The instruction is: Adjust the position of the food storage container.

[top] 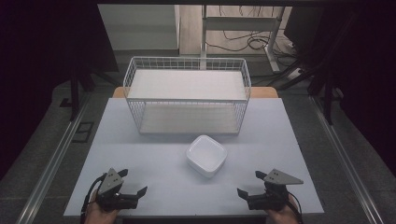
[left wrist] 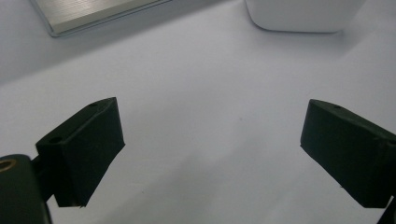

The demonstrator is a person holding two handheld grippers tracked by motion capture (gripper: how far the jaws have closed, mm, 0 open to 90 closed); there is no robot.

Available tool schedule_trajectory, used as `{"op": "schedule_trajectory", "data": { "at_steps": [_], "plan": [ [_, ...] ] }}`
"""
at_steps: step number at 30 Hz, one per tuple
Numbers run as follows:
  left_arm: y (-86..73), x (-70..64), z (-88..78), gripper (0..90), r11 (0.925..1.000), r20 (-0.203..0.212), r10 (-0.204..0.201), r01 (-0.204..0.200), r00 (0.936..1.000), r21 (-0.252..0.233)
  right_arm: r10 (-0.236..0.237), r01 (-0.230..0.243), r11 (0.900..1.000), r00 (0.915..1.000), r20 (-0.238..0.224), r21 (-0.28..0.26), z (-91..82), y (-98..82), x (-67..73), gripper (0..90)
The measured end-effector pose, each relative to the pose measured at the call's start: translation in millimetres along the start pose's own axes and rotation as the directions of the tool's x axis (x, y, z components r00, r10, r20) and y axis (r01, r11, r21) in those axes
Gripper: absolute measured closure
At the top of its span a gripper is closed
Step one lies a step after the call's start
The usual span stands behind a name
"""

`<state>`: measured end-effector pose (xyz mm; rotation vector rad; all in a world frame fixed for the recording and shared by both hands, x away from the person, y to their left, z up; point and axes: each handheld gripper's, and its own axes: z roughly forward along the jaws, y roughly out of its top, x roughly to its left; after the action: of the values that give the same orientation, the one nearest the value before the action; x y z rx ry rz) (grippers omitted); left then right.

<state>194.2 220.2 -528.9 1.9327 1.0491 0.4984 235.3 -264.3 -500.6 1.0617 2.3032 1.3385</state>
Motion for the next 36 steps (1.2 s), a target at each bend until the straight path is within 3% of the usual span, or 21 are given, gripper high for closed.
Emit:
{"op": "schedule_trajectory", "data": {
  "at_steps": [7, 12, 16, 20, 25, 28, 36],
  "plan": [
    [-0.6, 1.0, 1.2, 4.8, 0.9996, 0.037, 0.000, 0.001, 0.9993, -0.026, 0.011, -0.011, 1.000, 0.9999, 0.014, 0.020, 4.4, -1.1, 1.5, 1.1],
    [0.8, -1.5, 3.2, 5.2, 0.9998, 0.051, -0.004, 0.003, 0.9987, 0.019, 0.011, -0.011, 0.999, 0.9997, 0.020, 0.041, 6.7, -1.3, 3.4, 0.0],
    [3.9, -4.5, 7.8, 1.0, 0.9978, 0.035, 0.004, -0.007, 0.9994, 0.066, 0.019, -0.021, 0.999, 0.9994, 0.028, 0.046, 7.8, -0.2, 5.1, 0.0],
    [8.7, 1.5, 8.6, 0.8, 0.9979, 0.089, -0.042, 0.037, 0.9951, 0.052, 0.042, -0.043, 0.998, 0.9989, 0.021, 0.042, 7.0, 2.6, 5.7, 0.0],
    [17.9, 5.8, 14.5, 9.7, 0.9992, 0.092, -0.025, 0.022, 0.9954, 0.034, 0.016, -0.017, 0.998, 0.9996, 0.024, 0.068, 10.9, 7.6, 7.6, 4.0],
    [24.2, 6.7, 21.1, 18.2, 0.9998, 0.119, -0.011, 0.009, 0.9928, 0.016, 0.008, -0.011, 0.997, 0.9995, 0.031, 0.082, 13.9, 11.1, 7.9, 9.1],
    [43.3, 6.0, 40.0, 37.8, 0.9994, 0.162, 0.034, -0.034, 0.9862, -0.004, 0.010, -0.013, 0.996, 0.9994, 0.032, 0.088, 18.9, 23.8, 4.0, 32.8]
  ]
}}
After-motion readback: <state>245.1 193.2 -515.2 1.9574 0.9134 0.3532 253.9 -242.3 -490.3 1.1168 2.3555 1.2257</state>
